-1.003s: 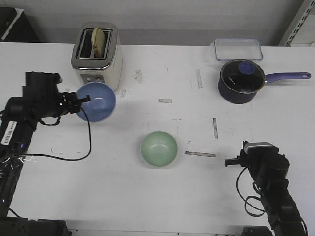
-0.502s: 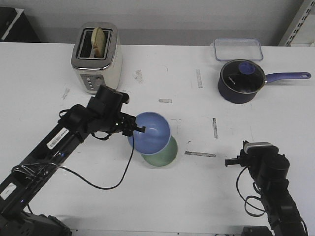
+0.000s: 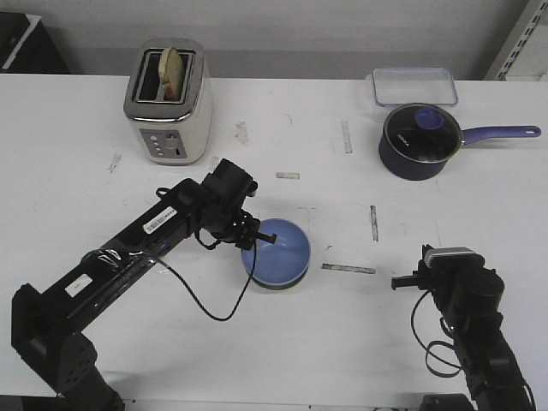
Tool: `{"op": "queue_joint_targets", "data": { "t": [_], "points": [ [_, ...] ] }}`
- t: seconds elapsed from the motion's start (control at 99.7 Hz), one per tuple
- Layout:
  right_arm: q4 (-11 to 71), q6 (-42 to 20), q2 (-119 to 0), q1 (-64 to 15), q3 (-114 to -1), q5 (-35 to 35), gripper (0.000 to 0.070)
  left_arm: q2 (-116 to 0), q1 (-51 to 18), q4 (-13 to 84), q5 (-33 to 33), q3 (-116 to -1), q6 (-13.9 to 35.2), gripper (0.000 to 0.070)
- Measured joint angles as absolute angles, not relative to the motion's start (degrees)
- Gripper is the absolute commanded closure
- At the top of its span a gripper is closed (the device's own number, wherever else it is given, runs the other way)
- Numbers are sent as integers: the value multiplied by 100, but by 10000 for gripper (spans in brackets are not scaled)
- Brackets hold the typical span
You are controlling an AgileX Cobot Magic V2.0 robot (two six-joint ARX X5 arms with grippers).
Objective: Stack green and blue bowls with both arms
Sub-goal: 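Lift the blue bowl and lower it into the green bowl, then release the blue bowl and retract the left gripper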
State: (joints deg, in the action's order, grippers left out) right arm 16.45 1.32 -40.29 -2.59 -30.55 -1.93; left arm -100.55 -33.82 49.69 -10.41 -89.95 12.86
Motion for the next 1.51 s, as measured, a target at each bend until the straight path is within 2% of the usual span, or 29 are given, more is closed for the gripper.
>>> {"op": "queue_joint_targets", "data": {
  "t": [0.271,0.452,0.602,0.732,0.803,1.124,1.164,1.375,1.505],
  "points": [
    [1645,132,-4029,-259,-3055,-196,695,-10075,-3387,4960,-1044,-8995,1284,677],
    [1645,132,-4029,-259,-3055,-196,695,-10075,-3391,4954,-1044,-8995,1286,455],
    [1645,132,-4029,-259,-3055,-193,695,-10075,-3398,4952,-1044,-8995,1286,347],
    [1645,132,-4029,-259,-3055,-196,695,-10075,-3400,4960,-1044,-9006,1286,129],
    [1645,132,-4029,-259,-3055,-193,695,-10075,-3400,4984,-1044,-9078,1286,82],
    [1647,132,-4029,-259,-3055,-193,695,-9662,-3249,5017,-934,-9657,1273,114],
    [1647,132,-4029,-259,-3055,-193,695,-9535,-3190,5009,-829,-9747,1264,167],
    [1647,132,-4029,-259,-3055,-196,695,-8774,-2777,4987,-1,-9937,1072,538],
    [1645,132,-4029,-259,-3055,-193,695,-8342,-2362,5068,338,-9937,760,663]
  ]
}}
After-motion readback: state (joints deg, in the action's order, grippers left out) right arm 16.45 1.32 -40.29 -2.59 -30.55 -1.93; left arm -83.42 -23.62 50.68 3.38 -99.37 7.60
